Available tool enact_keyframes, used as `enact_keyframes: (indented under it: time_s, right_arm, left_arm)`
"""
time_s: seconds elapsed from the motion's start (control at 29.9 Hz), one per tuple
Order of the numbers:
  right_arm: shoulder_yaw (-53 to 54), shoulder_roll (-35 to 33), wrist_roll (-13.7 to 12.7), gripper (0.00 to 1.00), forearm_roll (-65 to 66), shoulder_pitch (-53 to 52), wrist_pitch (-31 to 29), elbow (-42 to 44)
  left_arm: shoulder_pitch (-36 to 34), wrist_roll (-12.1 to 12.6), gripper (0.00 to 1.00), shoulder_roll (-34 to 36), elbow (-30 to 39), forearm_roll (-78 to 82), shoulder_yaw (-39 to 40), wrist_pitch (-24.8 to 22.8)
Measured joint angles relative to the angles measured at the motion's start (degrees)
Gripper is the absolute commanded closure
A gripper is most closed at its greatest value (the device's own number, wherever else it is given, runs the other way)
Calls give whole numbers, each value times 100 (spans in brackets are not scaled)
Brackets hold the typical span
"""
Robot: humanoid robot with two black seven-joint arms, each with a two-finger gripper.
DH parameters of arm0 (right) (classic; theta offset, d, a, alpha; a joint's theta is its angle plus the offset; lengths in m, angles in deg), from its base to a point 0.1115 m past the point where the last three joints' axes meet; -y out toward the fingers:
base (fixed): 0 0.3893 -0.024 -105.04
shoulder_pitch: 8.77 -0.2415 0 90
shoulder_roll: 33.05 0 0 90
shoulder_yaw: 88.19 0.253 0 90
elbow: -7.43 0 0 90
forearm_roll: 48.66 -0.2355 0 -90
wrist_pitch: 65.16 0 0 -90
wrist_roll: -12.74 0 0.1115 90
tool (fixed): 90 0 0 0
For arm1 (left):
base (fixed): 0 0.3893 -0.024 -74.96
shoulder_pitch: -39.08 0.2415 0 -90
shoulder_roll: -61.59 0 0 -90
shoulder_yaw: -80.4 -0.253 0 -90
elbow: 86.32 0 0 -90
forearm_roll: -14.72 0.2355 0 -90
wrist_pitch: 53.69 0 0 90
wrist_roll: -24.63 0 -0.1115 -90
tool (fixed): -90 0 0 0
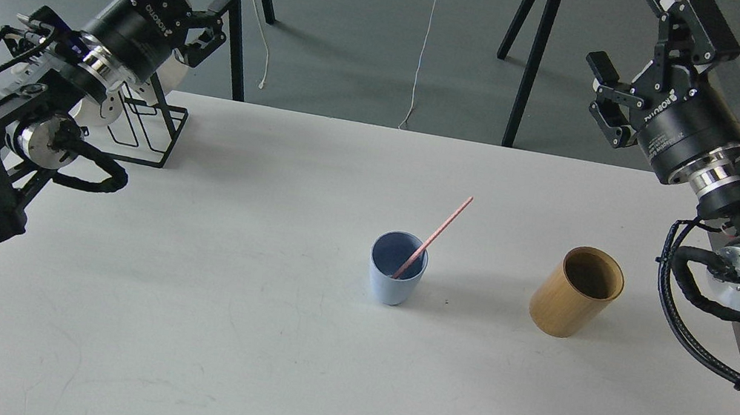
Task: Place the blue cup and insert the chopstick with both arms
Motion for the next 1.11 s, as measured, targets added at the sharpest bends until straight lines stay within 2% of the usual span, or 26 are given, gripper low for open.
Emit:
enact_keyframes:
  time_s: [0.13, 0.23, 0.57, 0.94, 1.11]
  right_arm:
    - [139, 43, 0, 1, -261, 219, -1368, 285]
    - [187, 96, 0, 1, -286, 320, -1890, 417]
    - [206, 782, 0, 1, -286, 530, -1939, 1216]
    - [1264, 788, 0, 1, -289, 1140, -1993, 774]
    - [1428, 775, 0, 1, -283, 1248, -2009, 760]
  left_arm:
    - [-172, 0, 3, 256, -17, -193, -20, 0]
    - [-198, 0, 2, 281, -54, -212, -49, 0]
    - [-107, 0, 2, 172, -91, -219, -88, 0]
    - [41, 0, 2, 186, -92, -221, -79, 0]
    - [77, 0, 2, 176, -92, -221, -79, 0]
